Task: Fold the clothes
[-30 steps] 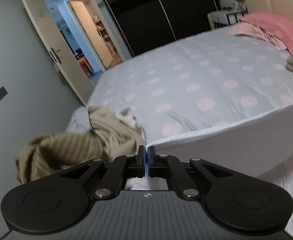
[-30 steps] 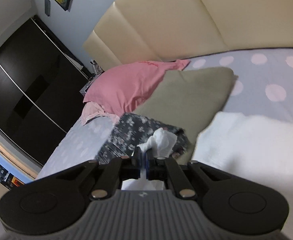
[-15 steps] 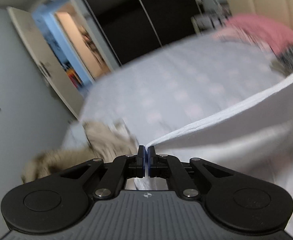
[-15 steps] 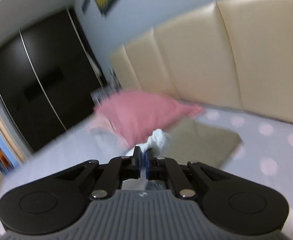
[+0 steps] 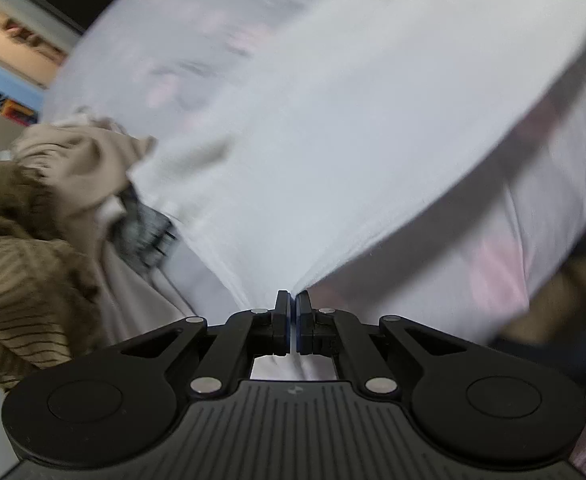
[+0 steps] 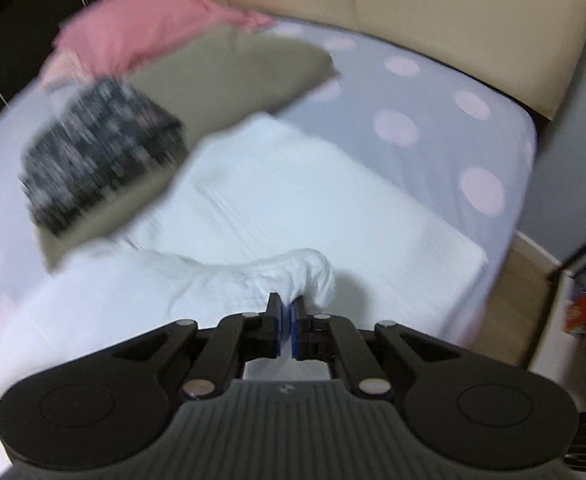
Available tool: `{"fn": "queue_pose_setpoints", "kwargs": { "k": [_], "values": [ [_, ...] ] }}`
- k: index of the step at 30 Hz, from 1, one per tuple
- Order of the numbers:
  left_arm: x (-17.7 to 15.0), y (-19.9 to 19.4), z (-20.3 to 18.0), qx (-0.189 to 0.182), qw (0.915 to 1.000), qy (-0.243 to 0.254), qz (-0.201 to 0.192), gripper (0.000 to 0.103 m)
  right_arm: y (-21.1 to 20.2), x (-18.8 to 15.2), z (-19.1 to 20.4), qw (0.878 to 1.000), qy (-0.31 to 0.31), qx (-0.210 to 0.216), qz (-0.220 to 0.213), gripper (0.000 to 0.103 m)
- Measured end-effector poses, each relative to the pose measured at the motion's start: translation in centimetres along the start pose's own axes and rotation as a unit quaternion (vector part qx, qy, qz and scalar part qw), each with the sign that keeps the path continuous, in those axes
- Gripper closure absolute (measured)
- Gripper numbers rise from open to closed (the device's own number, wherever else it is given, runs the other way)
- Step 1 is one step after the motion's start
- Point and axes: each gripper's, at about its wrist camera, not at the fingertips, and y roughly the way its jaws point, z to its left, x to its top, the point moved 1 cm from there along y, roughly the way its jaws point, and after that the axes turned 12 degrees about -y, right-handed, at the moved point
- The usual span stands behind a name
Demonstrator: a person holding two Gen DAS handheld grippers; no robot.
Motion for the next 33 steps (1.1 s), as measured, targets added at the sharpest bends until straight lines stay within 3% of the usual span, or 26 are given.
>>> {"fn": "queue_pose_setpoints", "kwargs": {
  "k": [8, 13, 15, 17, 18, 20, 23, 27, 33],
  "values": [
    [-3.0, 5.0, -3.3, -0.024, 0.9934, 0.065, 0.091, 0.102, 3.2, -0.3, 0.6, 0.998, -0.019, -0.025, 0.050, 0.098],
    [-3.5, 6.9, -4.1, -0.039, 0.9907, 0.074, 0.108, 0.101, 3.5, -0.8, 0.7, 0.998, -0.021, -0.025, 0.060, 0.097],
    [-3.6, 6.4, -3.7, -0.052, 0.9911, 0.069, 0.101, 0.098, 3.3, -0.8, 0.5, 0.998, -0.018, -0.023, 0.057, 0.093],
    [-3.4, 5.3, -3.0, -0.076, 0.9914, 0.053, 0.092, 0.078, 2.8, -0.7, 0.2, 0.998, -0.011, -0.023, 0.049, 0.080],
    [-3.1, 4.5, -2.2, -0.092, 0.9917, 0.039, 0.081, 0.073, 2.5, -0.6, 0.0, 0.999, -0.007, -0.020, 0.043, 0.072],
    [-2.4, 2.8, -0.6, -0.106, 0.9931, 0.010, 0.049, 0.063, 1.6, -0.2, -0.3, 1.000, -0.001, -0.014, 0.027, 0.071],
    [-0.5, 1.1, 2.1, -0.104, 0.9937, -0.041, 0.007, 0.063, 0.3, 0.4, -0.7, 1.000, 0.010, -0.004, 0.004, 0.071],
    [3.7, 0.4, 5.7, -0.066, 0.9889, -0.129, -0.034, 0.062, -1.6, 2.3, 0.4, 0.999, -0.004, 0.022, -0.041, 0.071],
    [8.3, 1.9, 9.6, -0.011, 0.9779, -0.200, -0.059, 0.059, -2.1, 5.0, 5.3, 0.993, -0.062, 0.082, -0.065, 0.067]
  ]
}}
